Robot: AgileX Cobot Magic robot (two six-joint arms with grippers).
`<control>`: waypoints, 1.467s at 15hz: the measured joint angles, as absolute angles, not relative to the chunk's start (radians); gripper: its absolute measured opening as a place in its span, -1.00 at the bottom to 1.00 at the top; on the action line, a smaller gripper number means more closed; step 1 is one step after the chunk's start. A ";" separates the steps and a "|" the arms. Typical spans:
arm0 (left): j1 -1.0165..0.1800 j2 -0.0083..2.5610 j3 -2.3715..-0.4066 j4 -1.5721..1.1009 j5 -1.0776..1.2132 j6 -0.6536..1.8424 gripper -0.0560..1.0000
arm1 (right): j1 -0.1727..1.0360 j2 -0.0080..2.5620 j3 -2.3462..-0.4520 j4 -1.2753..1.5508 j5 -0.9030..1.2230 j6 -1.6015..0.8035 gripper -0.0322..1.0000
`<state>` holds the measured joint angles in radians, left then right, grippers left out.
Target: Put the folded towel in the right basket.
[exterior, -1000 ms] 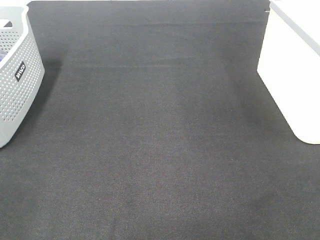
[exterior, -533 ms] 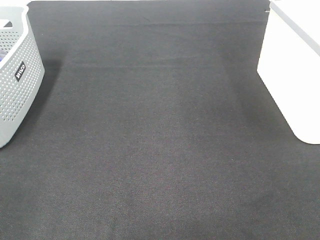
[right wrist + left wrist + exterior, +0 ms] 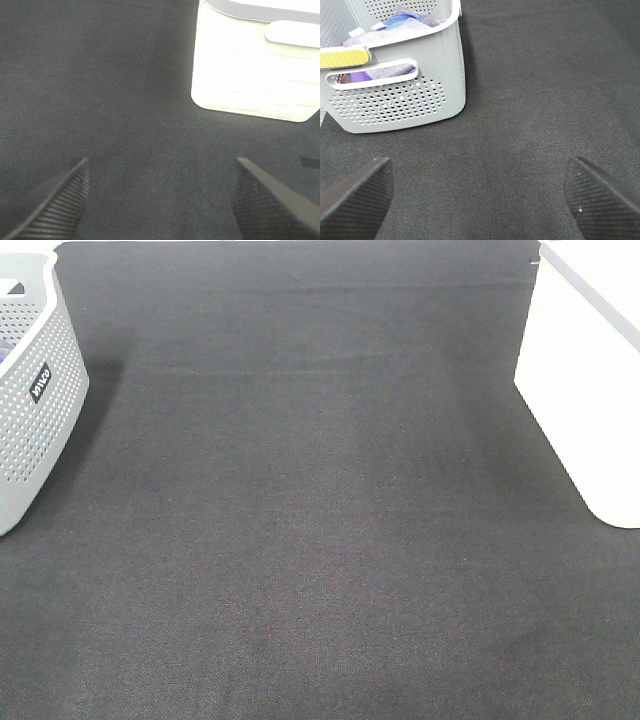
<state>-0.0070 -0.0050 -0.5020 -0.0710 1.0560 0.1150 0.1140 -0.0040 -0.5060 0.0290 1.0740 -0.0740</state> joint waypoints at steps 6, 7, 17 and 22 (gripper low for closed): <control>-0.007 -0.005 -0.502 -0.071 1.056 0.115 0.77 | 0.094 -0.004 -0.506 0.029 1.074 -0.074 0.48; -0.007 -0.005 -0.502 -0.071 1.056 0.115 0.77 | 0.056 -0.004 -0.506 0.029 1.074 -0.074 0.48; -0.007 -0.005 -0.502 -0.071 1.056 0.115 0.77 | 0.004 -0.004 -0.506 0.029 1.074 -0.074 0.48; -0.007 -0.005 -0.502 -0.071 1.056 0.115 0.77 | 0.004 -0.004 -0.506 0.029 1.074 -0.074 0.48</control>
